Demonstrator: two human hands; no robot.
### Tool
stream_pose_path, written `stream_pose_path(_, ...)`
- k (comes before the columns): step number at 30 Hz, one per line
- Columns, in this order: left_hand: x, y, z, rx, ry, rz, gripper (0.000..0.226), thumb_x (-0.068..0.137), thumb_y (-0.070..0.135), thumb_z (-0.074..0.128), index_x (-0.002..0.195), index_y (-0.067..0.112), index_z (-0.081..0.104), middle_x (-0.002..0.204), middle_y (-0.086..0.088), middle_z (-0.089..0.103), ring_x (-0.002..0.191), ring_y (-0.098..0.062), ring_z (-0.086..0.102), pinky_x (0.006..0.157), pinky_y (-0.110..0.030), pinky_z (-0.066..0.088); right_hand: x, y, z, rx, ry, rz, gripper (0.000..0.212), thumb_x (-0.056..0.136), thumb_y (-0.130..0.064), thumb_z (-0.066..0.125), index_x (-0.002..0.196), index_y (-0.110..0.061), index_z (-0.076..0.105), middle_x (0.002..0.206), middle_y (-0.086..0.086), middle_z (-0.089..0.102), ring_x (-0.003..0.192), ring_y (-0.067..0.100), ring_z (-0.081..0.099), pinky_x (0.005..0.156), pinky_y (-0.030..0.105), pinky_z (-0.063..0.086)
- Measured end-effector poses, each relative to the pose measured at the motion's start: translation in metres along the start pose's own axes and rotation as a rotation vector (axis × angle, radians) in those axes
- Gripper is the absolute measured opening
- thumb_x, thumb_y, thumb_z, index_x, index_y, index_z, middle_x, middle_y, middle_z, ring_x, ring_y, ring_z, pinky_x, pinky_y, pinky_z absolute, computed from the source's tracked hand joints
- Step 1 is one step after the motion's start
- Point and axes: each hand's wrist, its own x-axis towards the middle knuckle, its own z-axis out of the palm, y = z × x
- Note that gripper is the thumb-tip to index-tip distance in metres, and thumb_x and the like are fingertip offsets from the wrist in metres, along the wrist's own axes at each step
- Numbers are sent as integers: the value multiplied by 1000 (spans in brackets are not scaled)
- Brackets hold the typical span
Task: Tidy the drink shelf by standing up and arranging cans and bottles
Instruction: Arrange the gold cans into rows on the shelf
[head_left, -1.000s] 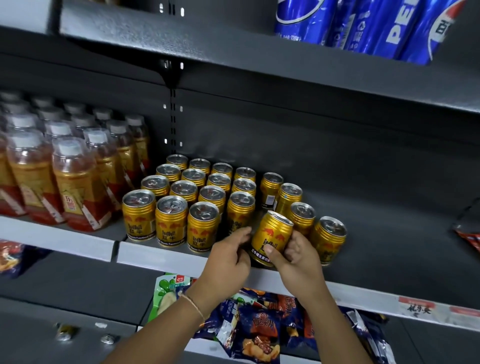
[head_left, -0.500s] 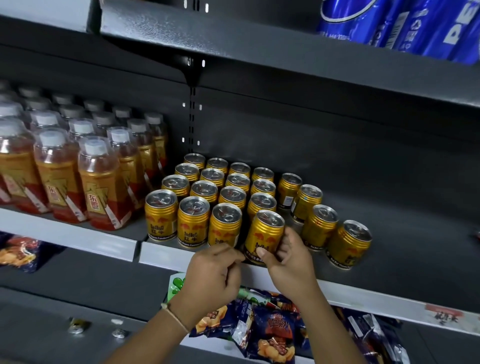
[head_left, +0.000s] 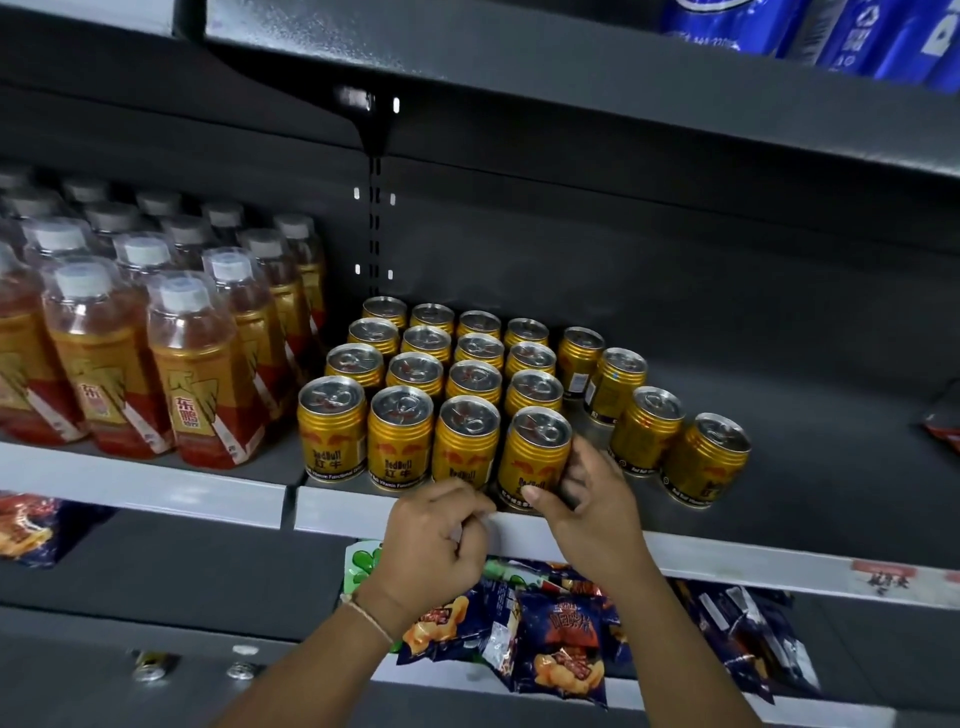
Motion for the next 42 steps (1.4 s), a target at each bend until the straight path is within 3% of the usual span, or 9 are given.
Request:
stream_pose_path(5, -1, -4, 0, -37, 17, 2, 24, 76, 12, 49, 80, 6, 72, 79, -1, 67, 70, -13, 63, 60, -27, 53, -1, -2, 4, -28, 2, -15, 73, 86, -15, 79, 149, -24, 44, 141, 3, 58, 125, 13, 60, 107, 41, 50)
stream_pose_path(10, -1, -3, -2, -45, -1, 31, 20, 73, 9, 49, 75, 7, 69, 75, 2, 62, 67, -7, 57, 63, -14, 45, -2, -3, 5, -54, 2, -8, 73, 86, -17, 79, 150, -21, 42, 141, 5, 57, 127, 16, 59, 108, 42, 49)
stream_pose_path(19, -1, 3, 1, 5, 17, 49, 23, 75, 9, 49, 77, 7, 72, 75, 1, 65, 66, -13, 60, 56, -28, 52, -2, -3, 1, -41, -21, -27, 69, 87, -18, 78, 147, -23, 45, 139, 2, 58, 126, 14, 59, 108, 41, 49)
stream_pose_path(23, 12, 23, 6, -27, 86, 109, 22, 77, 6, 50, 80, 4, 72, 78, -3, 65, 68, -12, 59, 60, -23, 50, -1, -6, -13, 94, -82, -37, 67, 89, -7, 74, 142, -36, 44, 138, -4, 60, 126, 7, 58, 110, 31, 47)
stream_pose_path(29, 72, 66, 15, -12, 184, 193, 25, 80, 6, 49, 87, 0, 72, 83, -7, 66, 72, -12, 60, 64, -19, 49, 21, -19, -53, 41, 68, -214, 41, 94, 1, 64, 132, -13, 58, 119, 1, 68, 112, 4, 64, 95, 11, 48)
stream_pose_path(32, 104, 80, 23, 67, 159, 114, 26, 80, 9, 51, 96, 3, 71, 90, -6, 66, 79, -16, 62, 71, -22, 51, 39, -29, -74, 58, 79, -267, 36, 94, 0, 64, 128, -14, 62, 112, -9, 68, 106, -1, 65, 91, 9, 48)
stream_pose_path(36, 139, 85, 37, 207, 97, 12, 33, 81, 16, 54, 109, 10, 70, 102, -4, 67, 92, -15, 60, 83, -24, 49, 61, -36, -94, 89, 80, -320, 38, 93, 0, 66, 114, -32, 62, 109, -12, 69, 102, -1, 67, 90, 13, 51)
stream_pose_path(39, 163, 81, 44, 336, 18, -13, 36, 85, 16, 56, 119, 11, 66, 115, -6, 68, 108, -22, 60, 93, -30, 48, 79, -37, -105, 82, 77, -313, 32, 92, -1, 67, 113, -25, 64, 106, -10, 68, 98, -1, 67, 88, 13, 52)
stream_pose_path(42, 184, 77, 48, 399, -61, -67, 37, 87, 16, 55, 122, 11, 64, 118, -9, 67, 110, -25, 60, 95, -36, 50, 97, -41, -113, 21, 79, -322, 29, 92, -1, 66, 118, -13, 66, 104, -7, 66, 95, 1, 66, 86, 10, 50)
